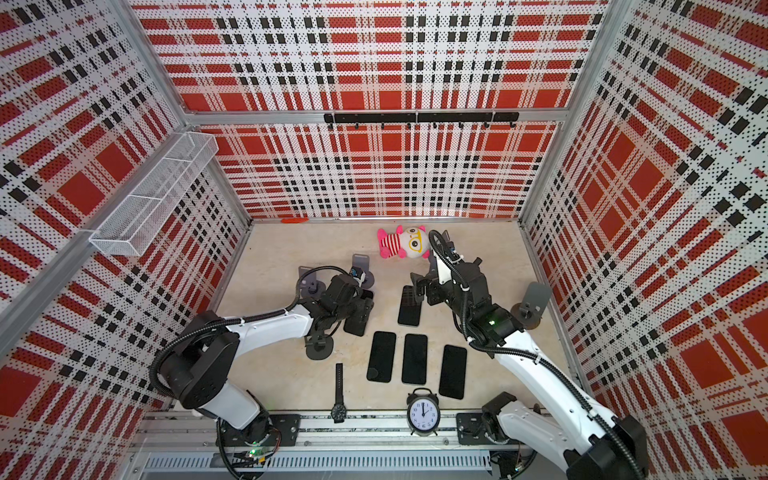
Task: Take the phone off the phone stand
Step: 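Carry the purple-edged phone toward the flat phones and lower it, then set the purple-edged phone flat on the table beside the black phones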
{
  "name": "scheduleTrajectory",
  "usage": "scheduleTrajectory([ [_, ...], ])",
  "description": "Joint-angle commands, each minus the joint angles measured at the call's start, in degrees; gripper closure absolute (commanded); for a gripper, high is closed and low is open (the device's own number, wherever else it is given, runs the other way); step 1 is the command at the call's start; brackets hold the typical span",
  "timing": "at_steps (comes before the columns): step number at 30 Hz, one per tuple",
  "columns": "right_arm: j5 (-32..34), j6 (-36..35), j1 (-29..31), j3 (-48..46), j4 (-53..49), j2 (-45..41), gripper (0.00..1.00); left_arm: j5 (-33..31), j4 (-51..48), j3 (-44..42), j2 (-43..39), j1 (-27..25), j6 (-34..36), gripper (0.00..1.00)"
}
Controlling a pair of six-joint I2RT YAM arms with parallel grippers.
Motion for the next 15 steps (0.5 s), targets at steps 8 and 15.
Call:
scheduleTrajectory([
  [8,0.72,-1.24,0.19,-0.50,0.88,-0.46,0.00,3.01,0.82,-2.43,2.66,-0.22,-1.85,0.32],
  [15,1.09,-1.35,0.24,-0.89,0.89,-0.68,0.00,5.07,0.40,-3.00,2.79,0.03,-2.34,0.32],
])
